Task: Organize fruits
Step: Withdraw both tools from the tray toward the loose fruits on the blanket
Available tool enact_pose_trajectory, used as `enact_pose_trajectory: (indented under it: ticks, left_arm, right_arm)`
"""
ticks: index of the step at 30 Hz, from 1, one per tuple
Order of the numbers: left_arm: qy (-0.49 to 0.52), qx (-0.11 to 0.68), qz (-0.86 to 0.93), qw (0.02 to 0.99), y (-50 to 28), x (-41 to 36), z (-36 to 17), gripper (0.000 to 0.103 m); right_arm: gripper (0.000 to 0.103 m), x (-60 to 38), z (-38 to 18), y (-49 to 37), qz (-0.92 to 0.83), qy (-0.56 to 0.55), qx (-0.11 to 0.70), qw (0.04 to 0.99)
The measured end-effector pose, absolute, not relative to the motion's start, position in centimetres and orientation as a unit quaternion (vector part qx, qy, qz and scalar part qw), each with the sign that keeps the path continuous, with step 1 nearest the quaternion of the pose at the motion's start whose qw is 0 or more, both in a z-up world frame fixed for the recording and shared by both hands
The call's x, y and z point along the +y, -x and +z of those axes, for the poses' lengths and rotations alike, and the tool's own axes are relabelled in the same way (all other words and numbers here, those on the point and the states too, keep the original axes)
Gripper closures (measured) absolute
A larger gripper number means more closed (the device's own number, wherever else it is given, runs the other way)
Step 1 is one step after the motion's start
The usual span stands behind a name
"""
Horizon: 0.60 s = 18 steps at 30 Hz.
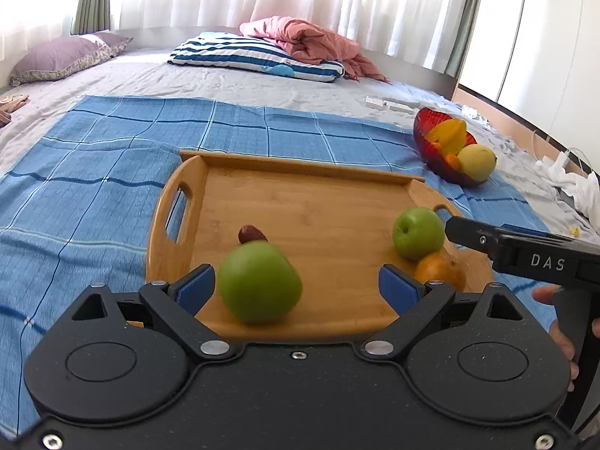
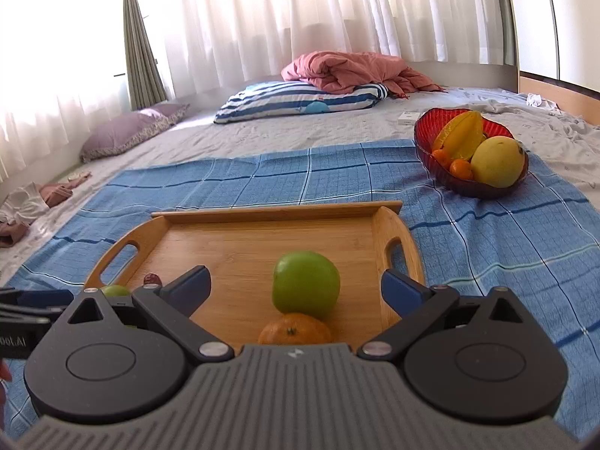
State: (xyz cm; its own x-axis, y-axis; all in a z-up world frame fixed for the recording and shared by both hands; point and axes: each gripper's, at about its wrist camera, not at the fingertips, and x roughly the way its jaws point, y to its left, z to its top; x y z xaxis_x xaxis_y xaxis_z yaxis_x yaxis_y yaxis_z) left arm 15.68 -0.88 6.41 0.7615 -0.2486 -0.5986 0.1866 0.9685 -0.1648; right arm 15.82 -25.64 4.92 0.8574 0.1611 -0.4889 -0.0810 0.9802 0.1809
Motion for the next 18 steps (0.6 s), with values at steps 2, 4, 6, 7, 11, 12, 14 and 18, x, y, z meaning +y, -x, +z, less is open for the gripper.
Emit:
enact_pose_trajectory:
  ticks: [2, 4, 6, 7, 11, 12, 14, 18]
  left_arm:
    - [0.049, 0.320, -0.117, 0.939, -14.7, -0.9, 6.3, 0.009]
    - [0.049, 0.316, -0.117, 0.940, -13.8, -0.8, 6.3, 0.009]
    - [0.050, 0.313, -0.119, 0.941, -12.9, -0.8, 6.2, 0.009]
    - [0.049, 0.312, -0.121, 0.941, -12.6, -0.8, 6.1, 0.009]
    - [0.054, 0.317, -0.127, 0.938, -11.7, -0.5, 5.8, 0.008]
    - [0.059, 0.320, -0.133, 0.936, -11.5, -0.3, 5.7, 0.009]
    - [0.066, 0.322, -0.140, 0.934, -11.1, 0.0, 5.8, 0.009]
    - [0.080, 0.329, -0.163, 0.927, -10.1, 0.8, 6.0, 0.008]
  right_arm:
    - [0.000, -25.8, 4.8, -15.0, 0.065, -0.078, 0.254, 0.962]
    - [0.000, -25.9, 4.7, -14.1, 0.066, -0.076, 0.248, 0.964]
    - [0.000, -26.0, 4.5, -13.2, 0.065, -0.074, 0.243, 0.965]
    - [0.000, -26.1, 4.4, -12.8, 0.064, -0.073, 0.240, 0.966]
    - [0.000, -26.3, 3.9, -11.3, 0.061, -0.070, 0.235, 0.968]
    - [0.000, -26.3, 3.9, -11.0, 0.059, -0.069, 0.233, 0.968]
    - [0.000, -26.4, 3.8, -10.4, 0.057, -0.068, 0.229, 0.969]
    - [0.000, -26.4, 3.7, -9.4, 0.053, -0.062, 0.223, 0.971]
